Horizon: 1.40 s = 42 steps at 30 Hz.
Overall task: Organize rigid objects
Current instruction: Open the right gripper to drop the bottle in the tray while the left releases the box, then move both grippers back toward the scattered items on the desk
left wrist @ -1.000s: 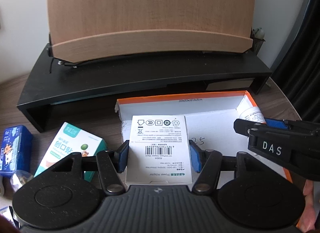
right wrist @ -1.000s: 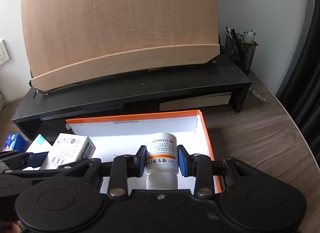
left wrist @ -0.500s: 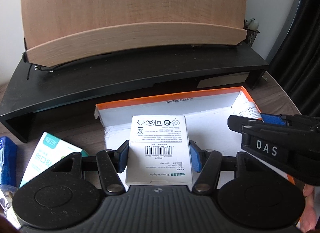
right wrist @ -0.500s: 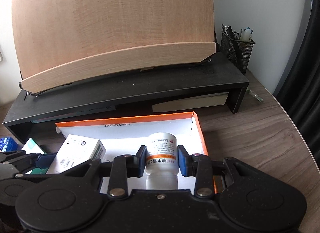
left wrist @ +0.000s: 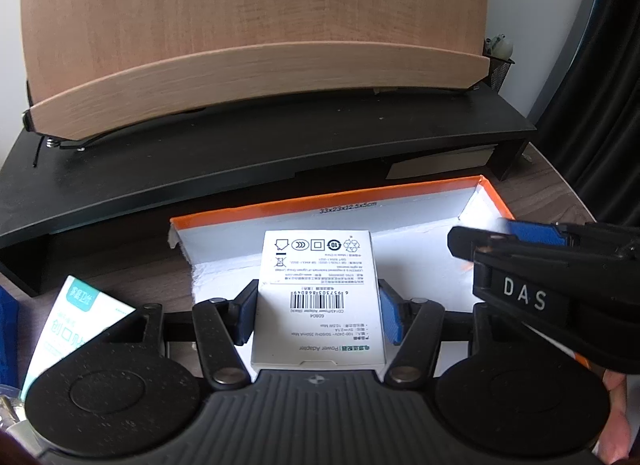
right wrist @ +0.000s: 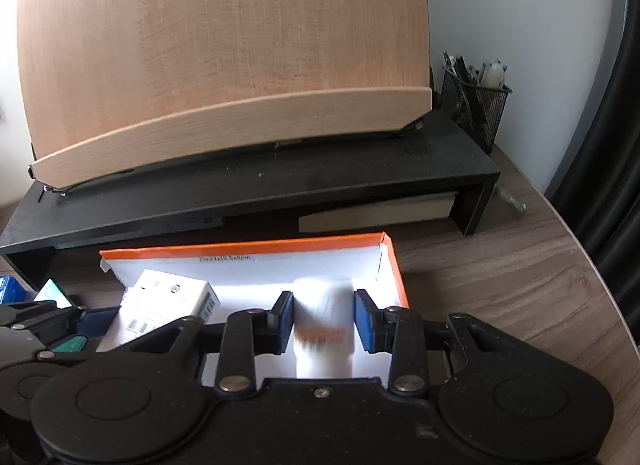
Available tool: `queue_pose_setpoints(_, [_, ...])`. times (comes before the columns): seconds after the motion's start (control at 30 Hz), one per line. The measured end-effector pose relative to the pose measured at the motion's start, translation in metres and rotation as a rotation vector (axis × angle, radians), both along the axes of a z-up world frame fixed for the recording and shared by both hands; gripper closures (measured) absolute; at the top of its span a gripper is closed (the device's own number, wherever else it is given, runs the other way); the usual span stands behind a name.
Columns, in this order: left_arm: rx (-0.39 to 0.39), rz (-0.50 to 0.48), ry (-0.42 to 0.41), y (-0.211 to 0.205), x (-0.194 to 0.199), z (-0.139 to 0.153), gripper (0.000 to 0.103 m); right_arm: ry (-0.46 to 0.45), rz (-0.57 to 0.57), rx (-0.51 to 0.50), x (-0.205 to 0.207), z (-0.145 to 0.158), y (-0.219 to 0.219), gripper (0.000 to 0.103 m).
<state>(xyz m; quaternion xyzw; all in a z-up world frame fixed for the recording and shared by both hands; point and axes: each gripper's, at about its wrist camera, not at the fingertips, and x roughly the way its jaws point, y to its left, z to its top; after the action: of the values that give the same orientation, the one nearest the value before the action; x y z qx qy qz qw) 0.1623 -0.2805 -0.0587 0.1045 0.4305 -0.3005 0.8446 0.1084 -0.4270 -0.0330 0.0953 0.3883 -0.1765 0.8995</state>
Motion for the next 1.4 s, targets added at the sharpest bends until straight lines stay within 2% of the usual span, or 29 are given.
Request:
queue_pose_setpoints(0.07, [-0.009,-0.005,-0.001,0.000,-0.001,0.001,0.043,-0.024,0.002,-0.002,-0.004,0.004,0.000,0.050])
queue_pose_setpoints(0.13, [-0.024,-0.010,-0.002,-0.001,-0.002,0.004,0.041,-0.056,-0.005,-0.004,-0.011,0.010,0.000,0.050])
queue_pose_setpoints(0.17, [-0.031,-0.013,-0.003,0.000,-0.004,0.005,0.035,-0.067,-0.007,-0.002,-0.015,0.013,-0.001,0.046])
queue_pose_setpoints(0.2, [-0.033,-0.012,-0.012,0.000,-0.006,0.007,0.030,-0.079,-0.012,0.000,-0.019,0.017,-0.001,0.037])
queue_pose_setpoints(0.27, [-0.030,-0.010,-0.026,0.000,-0.011,0.012,0.028,-0.113,-0.024,-0.010,-0.031,0.024,0.001,0.026])
queue_pose_setpoints(0.37, [-0.037,0.006,-0.023,0.004,-0.017,0.020,0.017,-0.165,-0.019,-0.021,-0.048,0.035,0.004,0.017])
queue_pose_setpoints(0.4, [-0.036,0.015,-0.029,0.006,-0.020,0.022,0.017,-0.178,-0.015,-0.018,-0.053,0.039,0.005,0.013])
queue_pose_setpoints(0.6, [-0.025,0.069,-0.068,0.019,-0.043,0.036,0.005,-0.215,-0.032,-0.008,-0.076,0.052,0.010,0.012])
queue_pose_setpoints(0.73, [-0.020,0.108,-0.081,0.029,-0.058,0.041,0.004,-0.277,-0.037,0.042,-0.092,0.050,0.009,0.011])
queue_pose_setpoints(1.0, [-0.008,0.209,-0.097,0.051,-0.087,0.046,0.004,-0.222,0.089,0.058,-0.106,0.050,0.017,0.010])
queue_pose_setpoints(1.4, [0.009,0.391,-0.107,0.091,-0.120,0.048,0.003,-0.208,0.262,0.098,-0.113,0.047,0.047,0.009])
